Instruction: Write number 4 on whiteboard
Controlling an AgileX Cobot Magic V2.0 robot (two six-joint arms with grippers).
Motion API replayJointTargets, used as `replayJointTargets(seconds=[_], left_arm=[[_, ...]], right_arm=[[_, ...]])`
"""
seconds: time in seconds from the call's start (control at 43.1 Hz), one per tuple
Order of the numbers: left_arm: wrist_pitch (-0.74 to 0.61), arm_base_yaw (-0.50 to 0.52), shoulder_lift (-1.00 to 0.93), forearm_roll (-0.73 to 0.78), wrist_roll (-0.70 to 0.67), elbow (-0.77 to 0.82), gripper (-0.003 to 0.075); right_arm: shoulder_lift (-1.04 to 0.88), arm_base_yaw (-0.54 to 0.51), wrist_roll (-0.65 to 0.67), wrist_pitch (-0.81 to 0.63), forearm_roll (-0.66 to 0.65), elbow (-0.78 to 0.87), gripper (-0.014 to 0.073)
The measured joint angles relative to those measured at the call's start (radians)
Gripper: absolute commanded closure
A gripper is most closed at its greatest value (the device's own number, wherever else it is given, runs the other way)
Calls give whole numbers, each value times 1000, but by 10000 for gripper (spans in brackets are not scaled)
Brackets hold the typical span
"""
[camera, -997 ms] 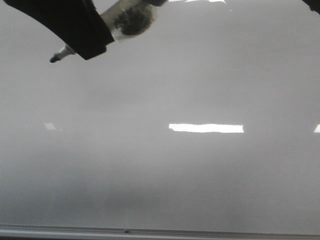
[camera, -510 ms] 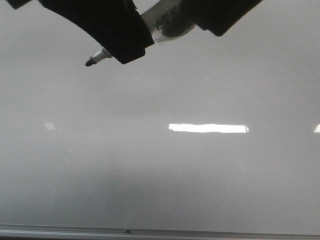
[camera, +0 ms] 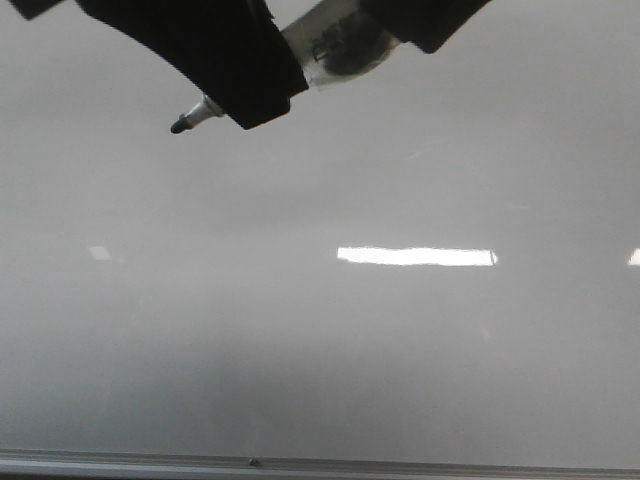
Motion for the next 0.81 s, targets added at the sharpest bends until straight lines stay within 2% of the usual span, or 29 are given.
replayJointTargets(seconds=[0.116, 0.185, 0.255, 0.371, 0.441, 0.487, 0.626, 0.811], left_arm=[[2, 0, 0, 2, 8, 0, 737], [2, 0, 0, 2, 11, 0, 700], [2, 0, 0, 2, 12, 0, 597], [0, 0, 0, 2, 8, 0, 376], [-4, 0, 0, 4, 2, 0, 271], [-6, 2, 0, 12, -12, 0, 238], [4, 38, -16, 38, -87, 0, 246], [44, 145, -110, 48, -202, 4, 251]], right_arm=[[0, 0, -1, 0, 0, 0, 558], [0, 0, -1, 0, 0, 0, 618], [0, 0, -1, 1, 0, 0, 668], [0, 0, -1, 7, 0, 0, 662], [0, 0, -1, 14, 2, 0, 662], [0, 0, 1, 19, 2, 0, 662], [-4, -23, 41, 26, 4, 0, 662], [-61, -104, 149, 73, -44, 0, 662]])
